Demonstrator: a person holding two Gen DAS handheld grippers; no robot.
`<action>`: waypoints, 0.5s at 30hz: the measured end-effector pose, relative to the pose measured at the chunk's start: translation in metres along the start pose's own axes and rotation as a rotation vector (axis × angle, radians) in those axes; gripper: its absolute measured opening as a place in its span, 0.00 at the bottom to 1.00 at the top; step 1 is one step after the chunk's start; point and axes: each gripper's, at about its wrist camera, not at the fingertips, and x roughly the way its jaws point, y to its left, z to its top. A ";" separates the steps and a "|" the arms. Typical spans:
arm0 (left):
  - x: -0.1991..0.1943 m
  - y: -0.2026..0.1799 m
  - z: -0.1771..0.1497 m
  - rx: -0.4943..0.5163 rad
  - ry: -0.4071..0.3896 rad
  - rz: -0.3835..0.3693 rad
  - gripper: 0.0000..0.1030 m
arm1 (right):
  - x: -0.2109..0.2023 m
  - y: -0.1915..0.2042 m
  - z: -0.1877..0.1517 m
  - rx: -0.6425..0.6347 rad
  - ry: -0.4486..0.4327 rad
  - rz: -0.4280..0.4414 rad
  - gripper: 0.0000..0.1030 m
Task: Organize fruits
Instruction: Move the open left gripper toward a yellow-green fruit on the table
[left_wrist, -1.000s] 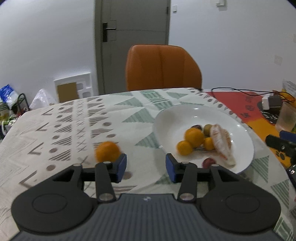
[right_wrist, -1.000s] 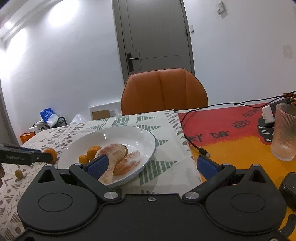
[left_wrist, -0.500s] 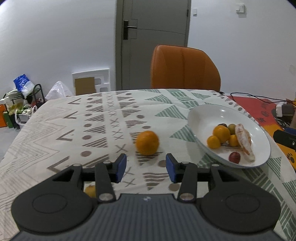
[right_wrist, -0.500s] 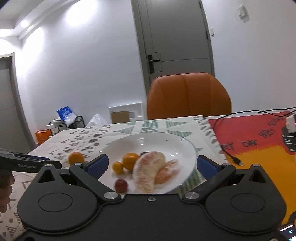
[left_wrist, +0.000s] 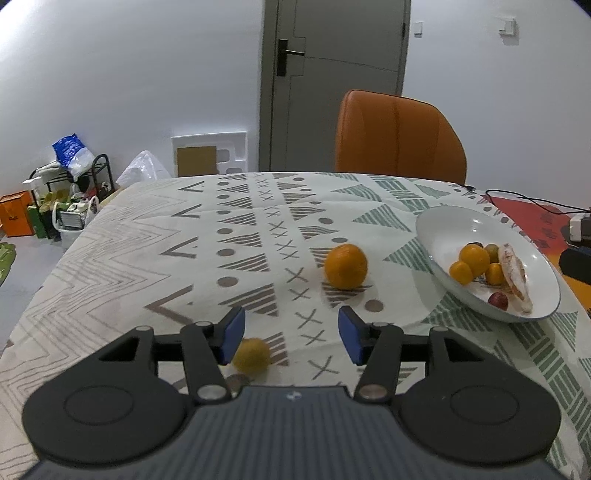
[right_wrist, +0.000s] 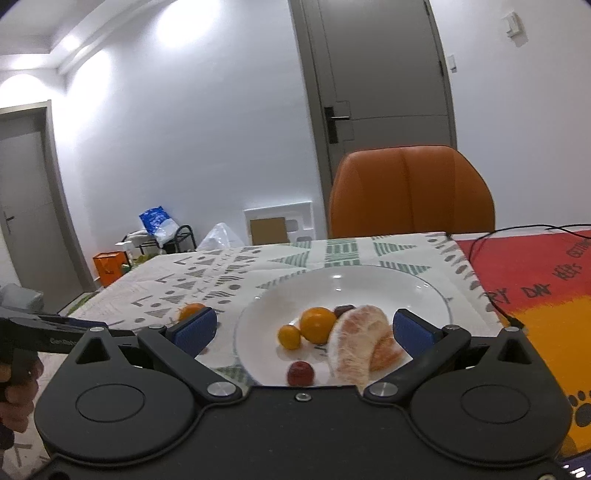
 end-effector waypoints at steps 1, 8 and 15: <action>-0.001 0.002 -0.001 -0.003 0.001 0.003 0.53 | 0.000 0.003 0.000 -0.004 0.001 0.007 1.00; -0.002 0.013 -0.008 -0.023 0.008 0.014 0.53 | 0.007 0.019 0.001 -0.017 0.020 0.046 1.00; 0.005 0.017 -0.017 -0.033 0.025 0.017 0.53 | 0.016 0.034 -0.001 -0.028 0.045 0.082 1.00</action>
